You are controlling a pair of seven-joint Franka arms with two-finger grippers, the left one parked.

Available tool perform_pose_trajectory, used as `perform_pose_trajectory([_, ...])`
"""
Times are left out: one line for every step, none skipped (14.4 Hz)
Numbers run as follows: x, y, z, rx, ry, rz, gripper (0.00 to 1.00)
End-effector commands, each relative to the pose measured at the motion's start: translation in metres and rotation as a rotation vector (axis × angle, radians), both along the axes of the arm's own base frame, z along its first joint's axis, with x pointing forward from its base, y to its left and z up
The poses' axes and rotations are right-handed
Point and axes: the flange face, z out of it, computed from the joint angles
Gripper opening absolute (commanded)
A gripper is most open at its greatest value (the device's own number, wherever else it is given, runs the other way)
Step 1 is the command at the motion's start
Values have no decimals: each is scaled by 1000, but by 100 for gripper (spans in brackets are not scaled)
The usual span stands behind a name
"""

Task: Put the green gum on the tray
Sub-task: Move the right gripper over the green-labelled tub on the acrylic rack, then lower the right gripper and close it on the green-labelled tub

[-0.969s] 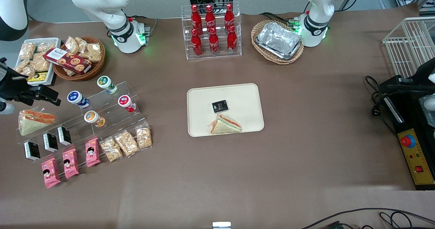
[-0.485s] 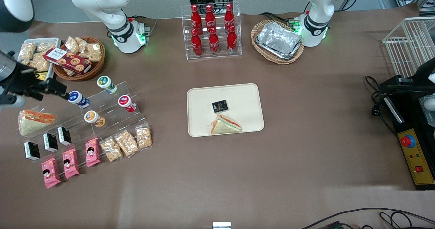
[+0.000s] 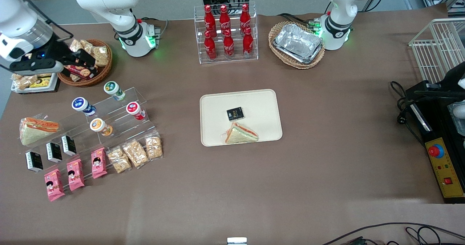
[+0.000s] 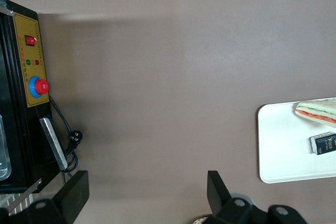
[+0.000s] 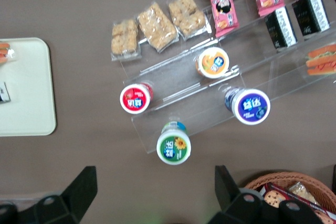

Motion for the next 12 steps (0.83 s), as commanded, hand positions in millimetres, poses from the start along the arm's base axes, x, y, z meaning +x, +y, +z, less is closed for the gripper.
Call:
perform_pose_trajectory([-7, -1, -17, -3, -3, 2, 100])
perform_pose_trajectory([-7, -2, -24, -14, 7, 5, 100])
perform_pose_trajectory([-6, -4, -32, -26, 7, 7, 100])
perform_pose_trajectory([-7, -4, -41, -27, 10, 6, 100])
perform_pose_trajectory([-7, -4, -52, -27, 12, 5, 100])
perform_pose_trajectory([-7, -5, -65, -27, 16, 3, 100])
perform_pose_trajectory([-6, -6, -78, -28, 25, 1, 100])
perform_pose_trajectory([-4, -6, -91, -30, 38, 1, 100])
perform_pose_trajectory([-1, -7, -104, -30, 49, -3, 100])
perform_pose_trajectory([-1, -8, -117, -30, 64, -6, 100])
perform_pose_trajectory([-2, -8, -130, -30, 72, -6, 100])
perform_pose_trajectory([-5, -8, -141, -31, 72, -7, 100])
